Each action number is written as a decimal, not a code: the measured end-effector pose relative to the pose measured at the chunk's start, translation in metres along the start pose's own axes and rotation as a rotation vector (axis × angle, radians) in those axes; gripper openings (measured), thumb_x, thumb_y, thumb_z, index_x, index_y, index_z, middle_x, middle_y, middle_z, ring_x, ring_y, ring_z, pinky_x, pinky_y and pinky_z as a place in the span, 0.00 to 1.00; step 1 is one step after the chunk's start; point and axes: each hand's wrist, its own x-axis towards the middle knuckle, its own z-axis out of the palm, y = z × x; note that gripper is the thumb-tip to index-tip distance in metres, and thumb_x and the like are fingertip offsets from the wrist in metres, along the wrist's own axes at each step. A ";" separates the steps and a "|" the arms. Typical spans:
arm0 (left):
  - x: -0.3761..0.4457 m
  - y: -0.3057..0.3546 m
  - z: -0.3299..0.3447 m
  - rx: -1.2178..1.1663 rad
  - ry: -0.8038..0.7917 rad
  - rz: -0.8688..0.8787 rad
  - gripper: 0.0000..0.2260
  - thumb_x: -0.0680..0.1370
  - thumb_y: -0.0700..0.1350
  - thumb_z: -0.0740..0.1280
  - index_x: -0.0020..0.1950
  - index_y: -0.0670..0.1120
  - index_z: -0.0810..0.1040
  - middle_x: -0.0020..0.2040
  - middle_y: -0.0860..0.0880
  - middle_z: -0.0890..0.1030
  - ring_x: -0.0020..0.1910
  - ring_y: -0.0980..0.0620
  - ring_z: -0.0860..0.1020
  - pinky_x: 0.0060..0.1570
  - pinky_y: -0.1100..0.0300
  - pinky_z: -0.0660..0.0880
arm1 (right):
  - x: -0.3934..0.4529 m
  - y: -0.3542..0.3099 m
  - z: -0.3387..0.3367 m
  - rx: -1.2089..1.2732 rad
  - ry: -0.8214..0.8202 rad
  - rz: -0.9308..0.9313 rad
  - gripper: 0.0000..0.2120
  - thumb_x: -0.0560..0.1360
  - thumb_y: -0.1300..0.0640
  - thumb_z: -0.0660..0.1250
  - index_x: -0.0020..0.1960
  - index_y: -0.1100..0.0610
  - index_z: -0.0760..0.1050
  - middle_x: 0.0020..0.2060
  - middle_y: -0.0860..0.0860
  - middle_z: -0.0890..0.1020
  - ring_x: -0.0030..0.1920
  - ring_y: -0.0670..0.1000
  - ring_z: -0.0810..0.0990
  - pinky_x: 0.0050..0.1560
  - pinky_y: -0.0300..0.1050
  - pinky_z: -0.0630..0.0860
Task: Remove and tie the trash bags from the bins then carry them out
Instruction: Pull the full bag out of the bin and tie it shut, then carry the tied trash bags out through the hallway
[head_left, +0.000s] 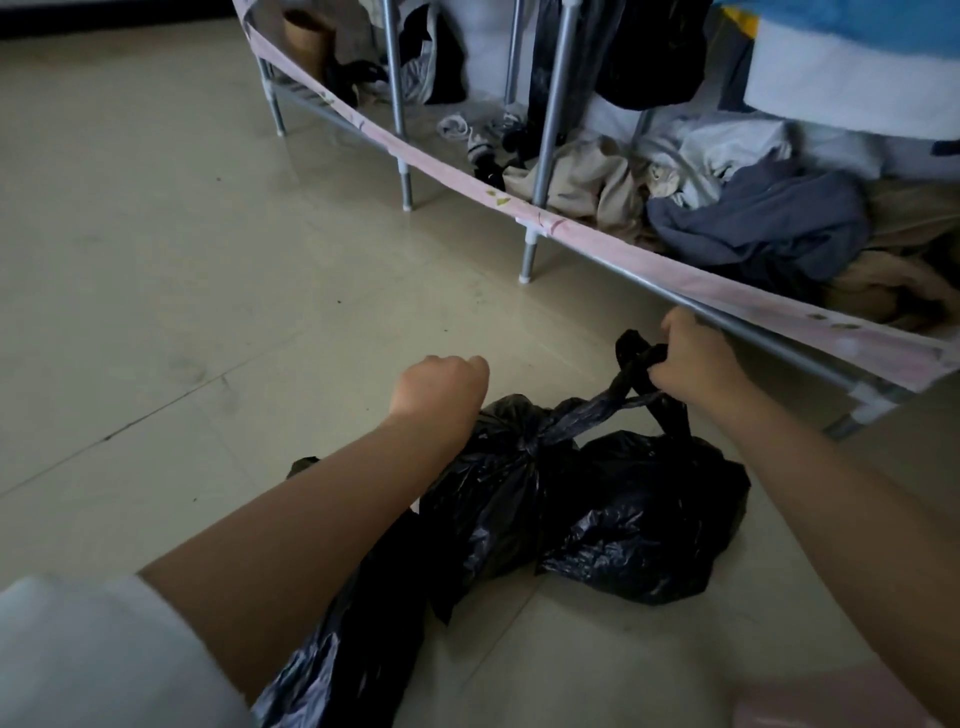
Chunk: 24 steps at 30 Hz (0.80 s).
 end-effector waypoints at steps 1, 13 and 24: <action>0.001 0.004 0.000 0.004 0.006 0.029 0.15 0.74 0.29 0.59 0.59 0.40 0.68 0.55 0.42 0.77 0.51 0.43 0.74 0.39 0.59 0.66 | 0.000 -0.002 0.000 -0.061 0.006 -0.022 0.13 0.73 0.65 0.63 0.56 0.66 0.68 0.47 0.63 0.77 0.52 0.63 0.76 0.48 0.52 0.74; -0.021 -0.044 -0.029 -0.080 -0.048 -0.143 0.14 0.75 0.30 0.59 0.58 0.40 0.68 0.56 0.42 0.76 0.55 0.45 0.74 0.41 0.59 0.65 | -0.026 -0.068 -0.019 -0.195 -0.229 -0.098 0.18 0.75 0.56 0.60 0.28 0.55 0.61 0.28 0.50 0.65 0.32 0.51 0.67 0.30 0.43 0.60; -0.130 -0.204 -0.242 0.034 -0.262 -0.293 0.14 0.77 0.32 0.59 0.62 0.37 0.73 0.62 0.41 0.73 0.63 0.43 0.71 0.56 0.55 0.74 | -0.137 -0.294 -0.163 -0.423 -0.103 -0.461 0.09 0.78 0.60 0.55 0.53 0.62 0.71 0.53 0.57 0.76 0.55 0.57 0.74 0.45 0.46 0.68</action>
